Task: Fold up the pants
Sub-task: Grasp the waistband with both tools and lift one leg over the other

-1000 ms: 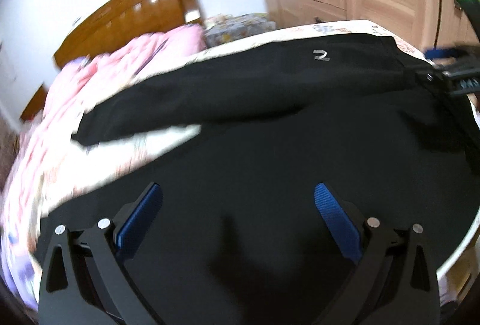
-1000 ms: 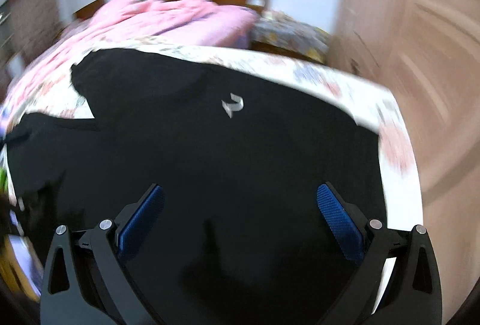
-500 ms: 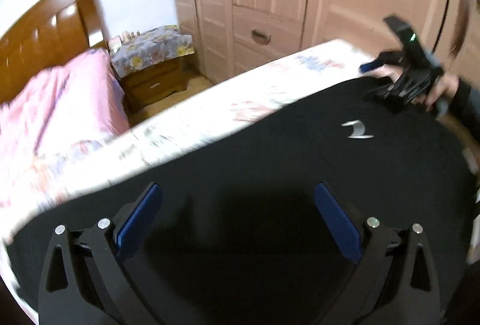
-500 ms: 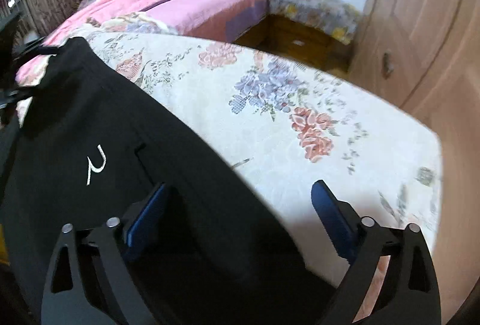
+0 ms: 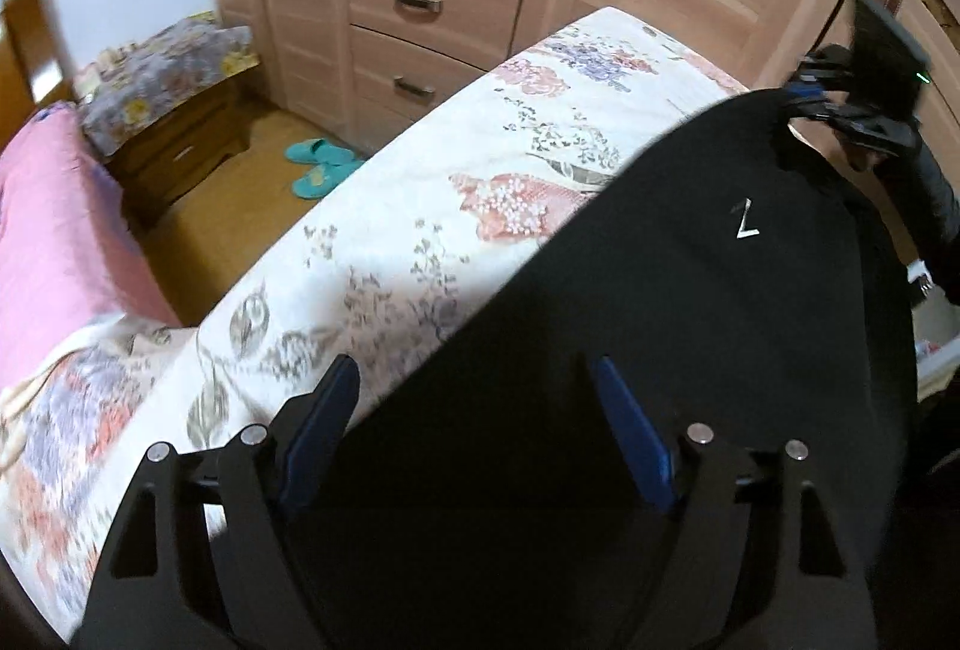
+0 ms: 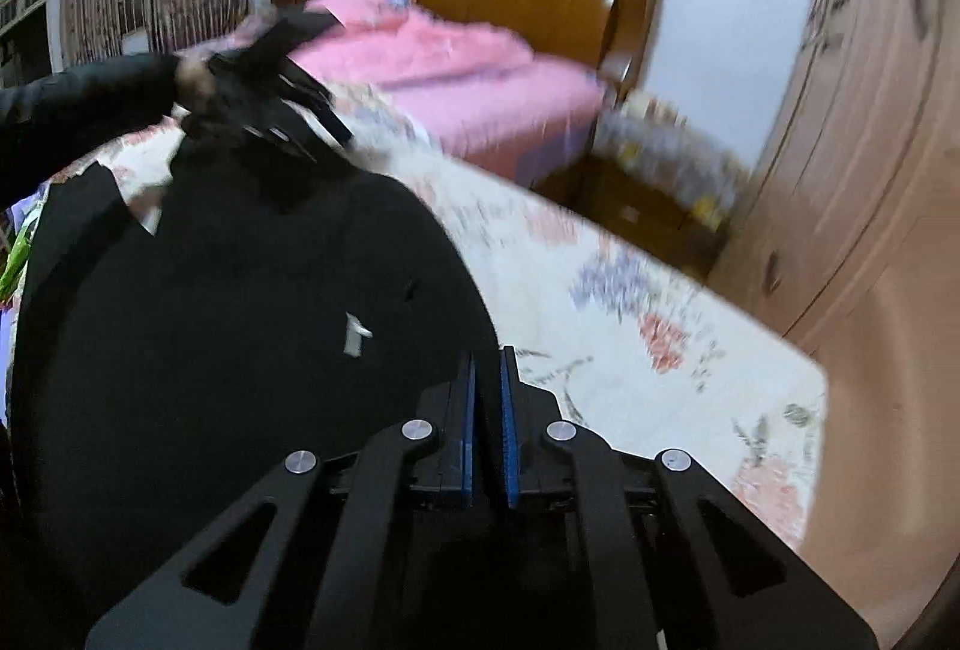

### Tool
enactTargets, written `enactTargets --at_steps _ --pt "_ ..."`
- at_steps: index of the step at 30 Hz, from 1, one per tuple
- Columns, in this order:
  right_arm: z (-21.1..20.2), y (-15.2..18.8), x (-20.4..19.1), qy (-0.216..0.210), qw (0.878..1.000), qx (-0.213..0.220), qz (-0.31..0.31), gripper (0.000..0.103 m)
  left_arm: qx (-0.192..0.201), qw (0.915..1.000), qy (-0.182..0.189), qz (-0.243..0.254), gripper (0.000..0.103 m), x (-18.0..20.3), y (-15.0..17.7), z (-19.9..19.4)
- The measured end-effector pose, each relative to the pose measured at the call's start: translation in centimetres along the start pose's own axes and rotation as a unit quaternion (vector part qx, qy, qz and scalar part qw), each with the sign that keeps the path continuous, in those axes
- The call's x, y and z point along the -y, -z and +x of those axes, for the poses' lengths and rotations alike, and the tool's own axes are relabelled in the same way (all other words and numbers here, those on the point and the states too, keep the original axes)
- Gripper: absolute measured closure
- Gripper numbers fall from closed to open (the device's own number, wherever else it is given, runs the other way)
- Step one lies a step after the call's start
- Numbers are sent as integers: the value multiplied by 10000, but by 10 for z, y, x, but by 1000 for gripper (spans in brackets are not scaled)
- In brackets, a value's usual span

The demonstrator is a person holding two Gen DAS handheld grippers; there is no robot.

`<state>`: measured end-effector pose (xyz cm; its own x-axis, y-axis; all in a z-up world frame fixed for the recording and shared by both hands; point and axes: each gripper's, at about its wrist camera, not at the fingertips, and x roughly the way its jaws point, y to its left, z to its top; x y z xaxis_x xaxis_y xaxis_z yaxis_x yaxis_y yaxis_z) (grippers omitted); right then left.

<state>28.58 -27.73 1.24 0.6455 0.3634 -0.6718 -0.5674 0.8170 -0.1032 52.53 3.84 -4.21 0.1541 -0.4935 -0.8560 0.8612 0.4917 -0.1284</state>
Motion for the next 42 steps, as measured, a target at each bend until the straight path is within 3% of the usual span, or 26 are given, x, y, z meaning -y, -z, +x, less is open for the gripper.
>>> enactTargets --at_steps 2,6,9,12,15,18,21,26,28,30,32,34,39,41,42 --pt "-22 5 -15 95 9997 207 8 93 -94 9997 194 68 23 -3 -3 0" --pt "-37 16 -34 208 9991 306 188 94 -499 9944 931 17 24 -10 -5 12" --pt "-35 21 -32 324 9983 268 397 94 -353 9942 1014 -106 81 -10 -1 5" --pt "-33 17 -27 488 9969 293 548 94 -21 9994 329 119 90 14 7 -23" --pt "-40 15 -27 658 9946 399 699 94 480 9964 -597 354 90 58 19 -69" --pt "-64 19 -38 706 9932 576 724 94 1039 9798 -1582 650 90 131 42 -128" --pt "-102 32 -63 659 9925 820 624 94 1238 9619 -2239 967 90 208 78 -166" --pt "-149 76 -115 468 9927 935 605 94 1277 9345 -3064 1285 90 330 158 -177" --pt "-154 99 -132 339 9929 862 752 94 1209 9313 -3206 1238 90 362 190 -164" --pt "-153 122 -151 226 9928 751 903 94 1143 9360 -3209 886 91 385 227 -144" --pt "-149 144 -167 235 9924 624 1030 94 1165 9425 -3092 511 91 393 254 -128" --pt "-141 160 -179 303 9925 415 1111 94 1232 9420 -3118 163 96 395 276 -115" --pt "-131 184 -184 239 9870 218 1576 90 1574 9383 -2996 -714 95 383 306 -105" --pt "-138 182 -184 218 9855 87 1678 69 1810 9348 -2767 -1296 84 375 313 -111" --pt "-144 183 -187 229 9854 83 1687 55 2005 9291 -2641 -1637 56 374 317 -118"
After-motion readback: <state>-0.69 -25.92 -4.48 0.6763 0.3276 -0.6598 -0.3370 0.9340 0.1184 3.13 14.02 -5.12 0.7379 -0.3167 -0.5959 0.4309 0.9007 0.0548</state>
